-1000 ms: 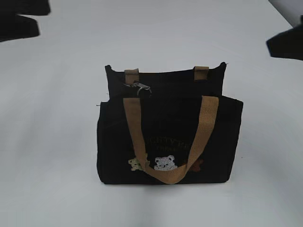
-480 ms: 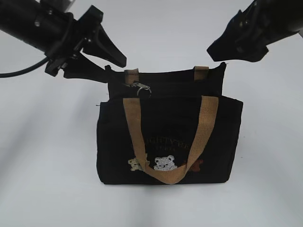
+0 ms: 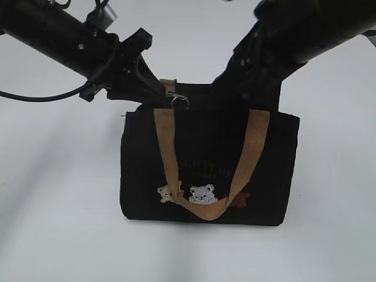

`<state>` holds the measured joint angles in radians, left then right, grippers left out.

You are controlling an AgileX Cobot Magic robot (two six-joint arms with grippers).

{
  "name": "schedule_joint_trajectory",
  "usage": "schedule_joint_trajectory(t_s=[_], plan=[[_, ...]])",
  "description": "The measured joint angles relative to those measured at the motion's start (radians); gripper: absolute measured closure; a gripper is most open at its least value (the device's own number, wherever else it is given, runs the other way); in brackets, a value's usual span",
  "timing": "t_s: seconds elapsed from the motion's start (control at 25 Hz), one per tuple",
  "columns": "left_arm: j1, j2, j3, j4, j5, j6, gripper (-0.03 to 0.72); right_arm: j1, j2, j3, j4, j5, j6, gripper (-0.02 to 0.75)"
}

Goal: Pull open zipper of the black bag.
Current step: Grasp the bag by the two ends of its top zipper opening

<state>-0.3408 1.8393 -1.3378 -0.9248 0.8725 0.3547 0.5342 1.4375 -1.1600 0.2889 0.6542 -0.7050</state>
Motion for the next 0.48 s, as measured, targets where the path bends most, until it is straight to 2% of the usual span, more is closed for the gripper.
schedule_joint_trajectory(t_s=[0.08,0.16,0.36,0.48], plan=[[-0.001,0.0,-0.021,0.005,0.007,0.019,0.625,0.039,0.027,0.0,0.0,-0.023,-0.04,0.182],[-0.003,0.0,-0.034,0.01,0.023,0.025,0.672,0.066,0.056,0.0,0.0,-0.053,-0.056,0.213],[-0.003,0.0,-0.039,0.016,0.07,0.03,0.677,0.084,0.109,0.0,0.001,-0.11,-0.067,0.308],[-0.003,-0.001,-0.039,0.015,0.084,0.03,0.678,0.084,0.131,0.0,0.001,-0.119,-0.068,0.34]])
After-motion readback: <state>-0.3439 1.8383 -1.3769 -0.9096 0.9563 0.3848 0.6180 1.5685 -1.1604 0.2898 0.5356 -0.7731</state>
